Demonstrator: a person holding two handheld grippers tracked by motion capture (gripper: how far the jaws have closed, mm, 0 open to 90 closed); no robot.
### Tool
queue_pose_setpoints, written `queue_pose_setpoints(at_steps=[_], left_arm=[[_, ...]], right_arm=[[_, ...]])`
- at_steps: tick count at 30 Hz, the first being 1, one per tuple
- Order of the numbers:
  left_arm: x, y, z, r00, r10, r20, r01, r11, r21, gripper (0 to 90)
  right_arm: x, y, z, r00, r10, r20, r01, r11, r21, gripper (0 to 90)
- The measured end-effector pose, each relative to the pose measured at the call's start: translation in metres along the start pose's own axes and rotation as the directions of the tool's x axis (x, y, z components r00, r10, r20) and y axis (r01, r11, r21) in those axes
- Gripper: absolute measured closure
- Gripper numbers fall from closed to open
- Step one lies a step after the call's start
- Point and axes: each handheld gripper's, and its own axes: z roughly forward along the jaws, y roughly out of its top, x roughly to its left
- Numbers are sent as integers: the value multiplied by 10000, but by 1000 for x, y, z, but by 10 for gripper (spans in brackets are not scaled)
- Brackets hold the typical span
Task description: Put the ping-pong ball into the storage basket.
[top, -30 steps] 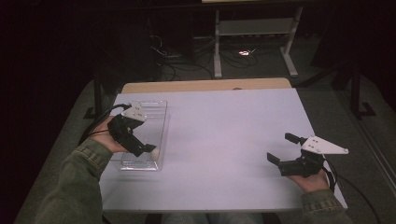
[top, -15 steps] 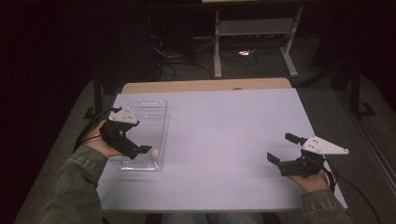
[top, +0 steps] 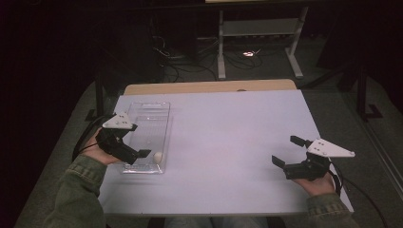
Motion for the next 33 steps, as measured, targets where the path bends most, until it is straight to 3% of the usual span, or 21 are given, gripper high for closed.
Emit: queue_pose_setpoints(at_steps=[16,22,28,33], left_arm=[[-5,-26,0,9979,-593,-262,570,9950,-819,0],[-8,-31,4,9978,-618,-237,592,9934,-983,0],[-11,-36,1,9972,-700,-250,651,9847,-1615,0],[-13,-42,2,9963,-801,-304,739,9833,-1662,0]], right_arm=[[0,0,1,10000,-33,-5,33,10000,36,0],[0,0,1,10000,-16,-17,16,10000,42,0],[0,-1,1,10000,-4,-21,4,10000,50,0],[0,-1,1,10000,-11,-20,11,10000,54,0]])
